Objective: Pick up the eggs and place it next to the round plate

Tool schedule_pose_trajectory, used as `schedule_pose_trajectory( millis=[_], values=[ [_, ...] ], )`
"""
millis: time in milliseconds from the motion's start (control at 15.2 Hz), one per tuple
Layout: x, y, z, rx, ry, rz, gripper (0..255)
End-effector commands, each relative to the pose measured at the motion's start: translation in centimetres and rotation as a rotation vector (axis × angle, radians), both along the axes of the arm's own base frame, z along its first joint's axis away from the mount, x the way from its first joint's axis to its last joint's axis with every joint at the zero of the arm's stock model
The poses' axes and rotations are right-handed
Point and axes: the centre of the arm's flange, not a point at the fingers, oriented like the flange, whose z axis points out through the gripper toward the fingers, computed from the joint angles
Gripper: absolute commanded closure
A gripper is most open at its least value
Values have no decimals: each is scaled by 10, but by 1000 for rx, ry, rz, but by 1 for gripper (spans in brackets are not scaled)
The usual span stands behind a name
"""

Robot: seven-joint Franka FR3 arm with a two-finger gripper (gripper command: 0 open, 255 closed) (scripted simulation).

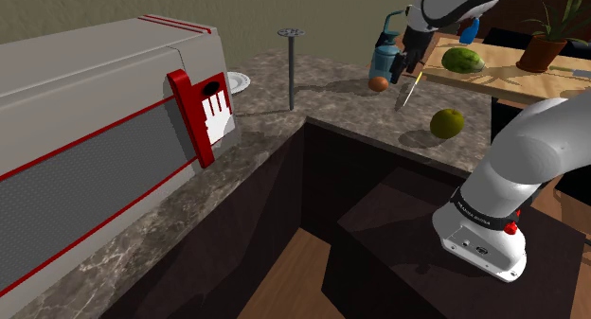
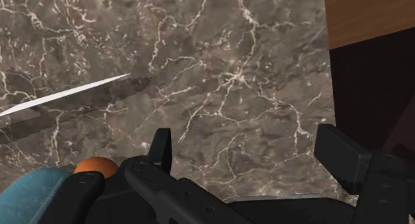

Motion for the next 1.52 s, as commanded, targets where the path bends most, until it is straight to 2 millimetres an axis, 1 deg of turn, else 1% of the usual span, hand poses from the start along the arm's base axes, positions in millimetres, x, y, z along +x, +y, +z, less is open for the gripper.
schedule_pose_trajectory(
  millis=[0,594,1188,1254,1452],
  values=[
    [8,-22,-12,-9,-23,9,0],
    [57,-103,-71,-37,-113,43,0],
    [113,-184,-123,-65,-204,78,0],
    [115,-187,-125,-66,-208,79,0],
    [120,-189,-140,-66,-208,79,0]
  ],
)
